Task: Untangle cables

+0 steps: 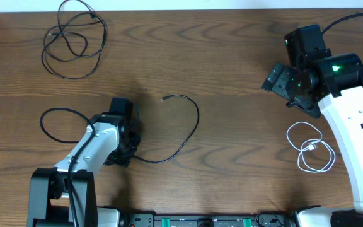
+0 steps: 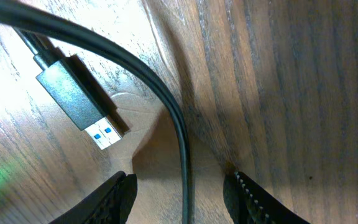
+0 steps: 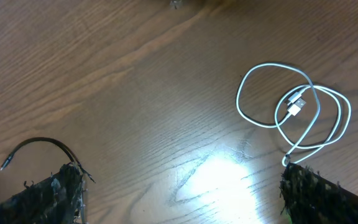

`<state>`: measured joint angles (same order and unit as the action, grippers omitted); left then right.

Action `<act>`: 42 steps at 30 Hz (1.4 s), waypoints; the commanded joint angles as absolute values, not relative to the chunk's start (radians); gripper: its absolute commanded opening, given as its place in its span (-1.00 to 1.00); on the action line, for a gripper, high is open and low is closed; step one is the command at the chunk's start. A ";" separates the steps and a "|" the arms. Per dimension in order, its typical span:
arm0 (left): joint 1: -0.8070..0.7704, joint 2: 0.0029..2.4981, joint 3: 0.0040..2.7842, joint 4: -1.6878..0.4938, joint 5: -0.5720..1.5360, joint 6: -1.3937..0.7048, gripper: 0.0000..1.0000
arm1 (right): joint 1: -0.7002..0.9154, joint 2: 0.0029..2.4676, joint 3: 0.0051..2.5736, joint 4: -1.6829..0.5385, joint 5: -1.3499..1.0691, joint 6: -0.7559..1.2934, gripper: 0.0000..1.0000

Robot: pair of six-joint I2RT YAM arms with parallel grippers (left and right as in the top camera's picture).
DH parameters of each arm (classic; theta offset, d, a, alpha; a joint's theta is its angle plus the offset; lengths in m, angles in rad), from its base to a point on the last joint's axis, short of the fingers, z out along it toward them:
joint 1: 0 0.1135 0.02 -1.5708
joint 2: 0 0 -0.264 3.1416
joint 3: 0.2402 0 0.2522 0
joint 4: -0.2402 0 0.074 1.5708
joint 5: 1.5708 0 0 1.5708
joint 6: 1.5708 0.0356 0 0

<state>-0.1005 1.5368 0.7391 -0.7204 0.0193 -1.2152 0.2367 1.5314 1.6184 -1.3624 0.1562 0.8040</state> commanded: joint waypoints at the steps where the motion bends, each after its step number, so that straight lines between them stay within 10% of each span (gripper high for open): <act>1: -0.097 1.543 0.714 -0.709 -0.008 -1.216 0.01 | 0.234 1.534 1.621 -1.362 0.165 0.807 0.99; 8: -0.096 1.543 0.609 -0.570 0.016 -1.217 0.00 | 0.234 1.534 1.621 -1.362 0.165 0.807 0.98; 16: -0.096 1.541 0.586 -0.551 0.015 -1.158 -0.84 | 0.234 1.534 1.621 -1.362 0.165 0.807 0.99; 42: -0.096 1.220 1.481 -0.968 0.076 -0.485 -0.85 | 0.234 1.534 1.621 -1.362 0.165 0.807 0.99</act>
<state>-0.0998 1.2404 1.4136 -0.9329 0.0952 -0.5076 0.2367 1.5314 1.6184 -1.3628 0.1555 0.8036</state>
